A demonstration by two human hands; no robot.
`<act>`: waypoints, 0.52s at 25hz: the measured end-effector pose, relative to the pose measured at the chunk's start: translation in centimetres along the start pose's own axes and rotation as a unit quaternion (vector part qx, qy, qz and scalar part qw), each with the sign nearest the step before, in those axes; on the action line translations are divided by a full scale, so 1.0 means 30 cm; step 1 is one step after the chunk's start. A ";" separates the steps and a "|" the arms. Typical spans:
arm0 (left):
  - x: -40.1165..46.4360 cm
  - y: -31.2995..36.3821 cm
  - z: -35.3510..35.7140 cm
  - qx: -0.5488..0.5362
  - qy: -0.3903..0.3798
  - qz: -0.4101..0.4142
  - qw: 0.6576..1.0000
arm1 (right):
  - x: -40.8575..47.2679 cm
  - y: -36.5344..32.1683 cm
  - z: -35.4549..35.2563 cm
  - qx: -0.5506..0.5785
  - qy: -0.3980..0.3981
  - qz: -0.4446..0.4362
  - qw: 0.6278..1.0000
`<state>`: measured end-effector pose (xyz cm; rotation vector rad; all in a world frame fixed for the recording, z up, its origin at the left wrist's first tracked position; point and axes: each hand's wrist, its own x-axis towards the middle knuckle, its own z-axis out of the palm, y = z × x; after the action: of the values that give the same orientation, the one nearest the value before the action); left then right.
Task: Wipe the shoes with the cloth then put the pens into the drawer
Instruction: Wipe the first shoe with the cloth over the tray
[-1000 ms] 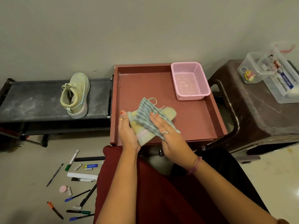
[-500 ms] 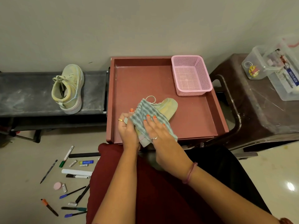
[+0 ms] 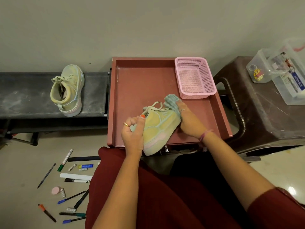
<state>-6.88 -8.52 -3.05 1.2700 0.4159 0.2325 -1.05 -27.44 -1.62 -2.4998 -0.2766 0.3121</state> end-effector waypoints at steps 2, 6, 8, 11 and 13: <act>0.002 -0.006 -0.002 0.019 0.007 0.013 1.000 | -0.070 -0.120 0.027 -0.007 0.030 -0.036 0.999; 0.015 -0.022 -0.006 0.015 0.027 0.020 0.999 | -0.182 -0.251 0.123 0.053 0.015 -0.055 0.997; 0.017 -0.030 -0.006 0.003 0.033 0.004 0.999 | -0.159 -0.220 0.124 0.032 0.027 -0.054 0.998; 0.013 -0.034 -0.002 0.043 -0.012 0.020 0.999 | -0.040 -0.096 0.073 -0.048 0.027 -0.031 0.998; 0.005 -0.045 0.000 0.115 -0.067 0.034 0.991 | 0.031 -0.006 0.059 -0.072 0.001 0.014 0.997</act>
<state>-6.84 -8.85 -4.35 1.5184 0.2887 0.1590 -0.69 -26.10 -3.08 -2.6469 -0.2730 0.3120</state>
